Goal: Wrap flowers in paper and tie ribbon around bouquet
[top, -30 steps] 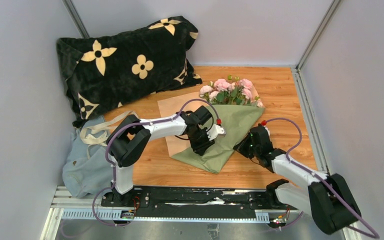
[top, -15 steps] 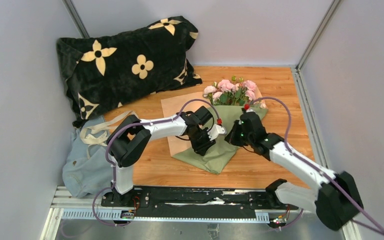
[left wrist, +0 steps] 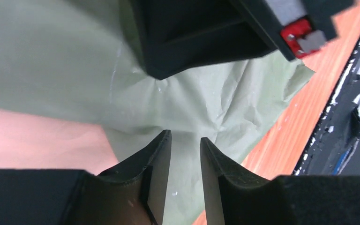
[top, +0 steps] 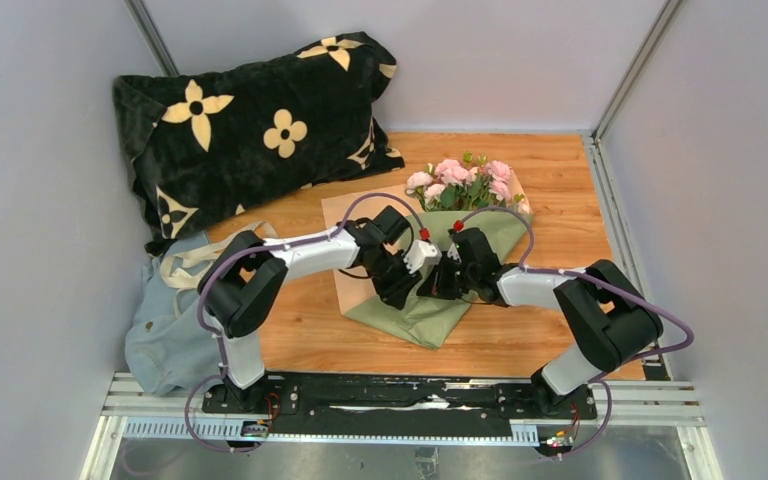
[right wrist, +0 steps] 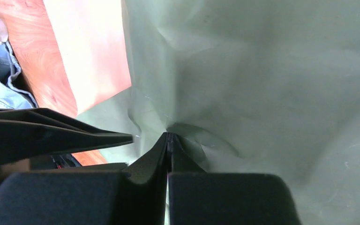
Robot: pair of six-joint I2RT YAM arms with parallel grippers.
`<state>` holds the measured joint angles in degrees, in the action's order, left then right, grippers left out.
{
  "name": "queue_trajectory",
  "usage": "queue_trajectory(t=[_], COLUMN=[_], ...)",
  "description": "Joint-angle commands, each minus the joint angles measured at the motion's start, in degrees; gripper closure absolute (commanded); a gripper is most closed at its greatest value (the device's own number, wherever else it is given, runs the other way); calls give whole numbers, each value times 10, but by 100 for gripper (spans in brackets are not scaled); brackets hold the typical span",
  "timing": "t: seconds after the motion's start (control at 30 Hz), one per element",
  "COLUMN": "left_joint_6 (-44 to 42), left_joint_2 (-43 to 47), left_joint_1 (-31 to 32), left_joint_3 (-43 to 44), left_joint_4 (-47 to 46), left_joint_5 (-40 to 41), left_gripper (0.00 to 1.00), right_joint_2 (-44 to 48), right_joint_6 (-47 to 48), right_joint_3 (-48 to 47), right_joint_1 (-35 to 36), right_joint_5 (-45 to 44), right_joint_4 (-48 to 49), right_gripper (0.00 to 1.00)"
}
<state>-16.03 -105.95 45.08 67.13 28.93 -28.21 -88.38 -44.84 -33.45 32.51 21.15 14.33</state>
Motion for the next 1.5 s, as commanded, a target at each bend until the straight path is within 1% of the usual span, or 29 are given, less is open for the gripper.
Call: queue_trajectory(t=[0.0, 0.03, 0.07, 0.1, 0.2, 0.23, 0.27, 0.3, 0.4, 0.5, 0.6, 0.63, 0.73, 0.8, 0.83, 0.87, 0.93, 1.03, 1.17, 1.3, 1.47], left_joint_6=[19, 34, 65, 89, 171, 196, 212, 225, 242, 249, 256, 259, 252, 237, 227, 222, 216, 205, 205, 198, 168], left_joint_2=[79, 96, 119, 131, 169, 172, 173, 170, 146, 104, 49, 31, -31, -76, -99, -130, -161, -192, -203, -195, -185], left_joint_1=[-52, -74, -108, -125, -214, -231, -262, -278, -295, -302, -332, -342, -359, -359, -359, -359, -359, -359, -359, -359, -359], left_joint_3=[-4, -4, -6, -7, -35, -48, -60, -69, -79, -55, 14, 36, 109, 158, 184, 221, 260, 274, 273, 256, 245], left_joint_4=[-10, -15, -25, -33, -64, -76, -88, -97, -107, -129, -138, -145, -136, -109, -90, -61, -25, -19, 1, -2, 4], left_joint_5=[-35, -34, -14, 13, 127, 156, 170, 180, 180, 162, 163, 151, 164, 163, 138, 127, 115, 122, 115, 120, 141], left_gripper=[60, 58, 53, 51, 28, 21, 16, 12, 1, 0, 0, 1, 5, 9, 11, 13, 15, 18, 24, 24, 23], right_joint_2=[-18, -19, -20, -20, -17, -15, -14, -14, -14, -16, -17, -15, -14, -17, -17, -19, -20, -21, -20, -24, -23], right_joint_6=[2, 3, 5, 7, 15, 16, 17, 21, 28, 35, 37, 38, 38, 40, 43, 45, 49, 54, 58, 62, 67], right_joint_3=[23, 23, 24, 24, 22, 22, 21, 19, 13, 9, 8, 9, 12, 9, 7, 3, 0, 0, -2, -8, -10], right_joint_1=[5, 5, 5, 5, 5, 5, 6, 6, 7, 8, 9, 10, 10, 9, 10, 10, 10, 10, 10, 10, 9], right_joint_5=[-35, -42, -49, -53, -61, -62, -62, -62, -64, -60, -59, -60, -60, -60, -60, -60, -61, -63, -65, -65, -66], right_joint_4=[-22, -33, -42, -47, -61, -62, -65, -69, -75, -76, -79, -78, -74, -75, -77, -79, -84, -87, -91, -93, -97], right_gripper=[100, 100, 100, 100, 100, 100, 100, 100, 100, 100, 100, 100, 100, 100, 100, 100, 100, 100, 100, 100, 100])
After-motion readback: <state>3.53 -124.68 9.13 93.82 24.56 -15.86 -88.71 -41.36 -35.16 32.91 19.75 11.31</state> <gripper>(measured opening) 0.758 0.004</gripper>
